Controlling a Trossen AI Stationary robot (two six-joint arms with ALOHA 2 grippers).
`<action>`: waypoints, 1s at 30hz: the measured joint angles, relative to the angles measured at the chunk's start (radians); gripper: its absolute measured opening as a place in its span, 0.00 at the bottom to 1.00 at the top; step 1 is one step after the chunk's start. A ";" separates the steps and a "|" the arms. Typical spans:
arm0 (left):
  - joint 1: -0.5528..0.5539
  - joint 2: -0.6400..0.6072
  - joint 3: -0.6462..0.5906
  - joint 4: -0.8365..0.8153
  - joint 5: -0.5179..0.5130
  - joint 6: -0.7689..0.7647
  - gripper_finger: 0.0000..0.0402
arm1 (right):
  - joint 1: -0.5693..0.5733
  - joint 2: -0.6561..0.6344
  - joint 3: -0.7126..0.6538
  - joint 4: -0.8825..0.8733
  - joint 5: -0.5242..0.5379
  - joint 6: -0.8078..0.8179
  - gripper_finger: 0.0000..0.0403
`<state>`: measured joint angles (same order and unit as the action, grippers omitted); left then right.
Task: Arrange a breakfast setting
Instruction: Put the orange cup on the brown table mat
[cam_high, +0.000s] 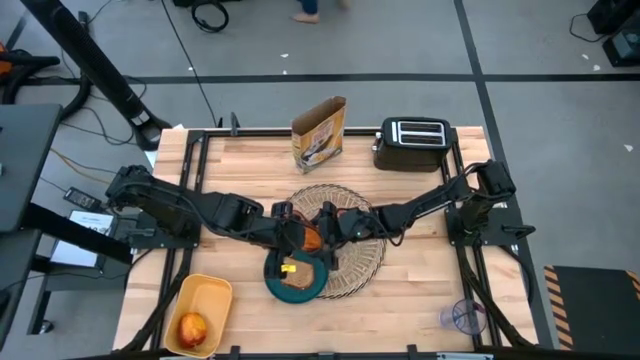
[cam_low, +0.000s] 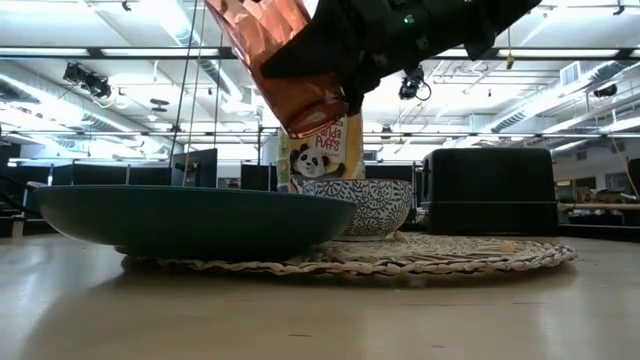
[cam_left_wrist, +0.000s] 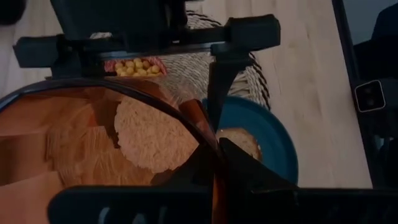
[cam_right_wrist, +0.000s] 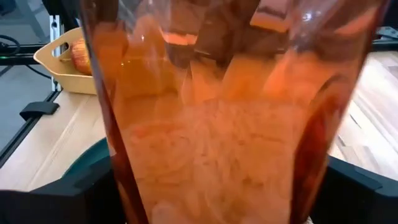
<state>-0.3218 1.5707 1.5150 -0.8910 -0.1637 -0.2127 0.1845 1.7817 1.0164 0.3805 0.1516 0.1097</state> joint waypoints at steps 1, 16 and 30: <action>0.000 0.000 0.000 0.003 0.000 0.000 0.05 | -0.003 0.000 0.000 -0.007 -0.004 0.006 0.94; 0.037 -0.001 0.000 0.014 0.007 0.017 0.10 | -0.003 0.000 0.000 -0.026 0.015 -0.005 0.82; 0.006 -0.115 0.002 -0.001 -0.001 -0.072 0.42 | 0.029 -0.006 -0.144 0.228 0.095 -0.018 0.82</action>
<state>-0.3162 1.4561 1.5166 -0.8924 -0.1649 -0.2850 0.2138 1.7756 0.8723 0.6084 0.2470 0.0920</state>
